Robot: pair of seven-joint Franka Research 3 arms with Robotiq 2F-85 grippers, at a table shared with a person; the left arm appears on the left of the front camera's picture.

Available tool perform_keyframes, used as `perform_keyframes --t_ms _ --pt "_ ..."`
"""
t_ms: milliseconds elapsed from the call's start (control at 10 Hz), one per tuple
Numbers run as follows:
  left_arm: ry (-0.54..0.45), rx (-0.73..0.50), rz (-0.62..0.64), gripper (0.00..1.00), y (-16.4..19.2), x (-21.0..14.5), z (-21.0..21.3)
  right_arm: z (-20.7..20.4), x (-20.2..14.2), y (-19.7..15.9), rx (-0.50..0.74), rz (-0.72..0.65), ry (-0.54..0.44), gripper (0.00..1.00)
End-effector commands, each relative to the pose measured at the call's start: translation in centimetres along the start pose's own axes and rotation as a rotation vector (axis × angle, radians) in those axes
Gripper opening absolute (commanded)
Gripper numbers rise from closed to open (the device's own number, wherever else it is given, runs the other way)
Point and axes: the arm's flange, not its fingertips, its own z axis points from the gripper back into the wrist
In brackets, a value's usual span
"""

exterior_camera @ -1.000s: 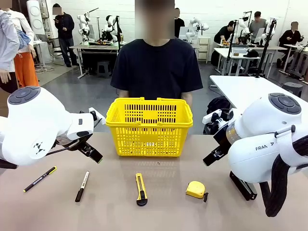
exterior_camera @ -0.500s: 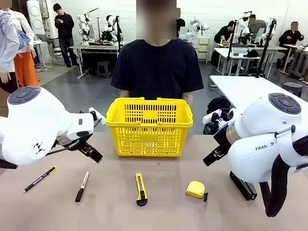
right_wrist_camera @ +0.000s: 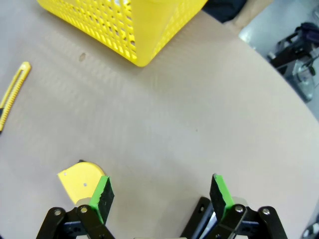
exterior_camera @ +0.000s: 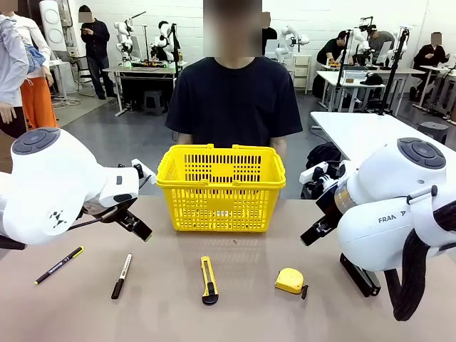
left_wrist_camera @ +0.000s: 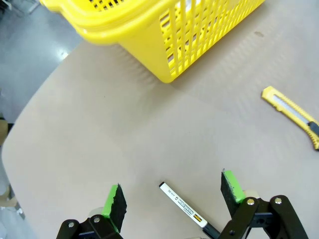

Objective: Place the items the person wants into the basket.
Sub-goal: Pick up the item the person points to and place it in the Market Basket.

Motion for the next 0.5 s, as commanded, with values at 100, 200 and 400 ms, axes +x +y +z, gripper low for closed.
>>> perform_keyframes --t_ms 100,200,400 --pt "0.042 0.081 0.022 1.00 0.8 5.0 8.3 11.7 4.4 2.3 -0.060 0.089 0.075 1.00" --pt "0.068 0.071 0.019 1.00 1.8 7.2 10.9 16.0 6.8 1.2 -0.072 0.045 0.062 1.00" --pt "0.098 0.060 0.006 1.00 3.5 11.8 15.4 22.4 11.2 0.3 -0.109 0.013 0.074 1.00"
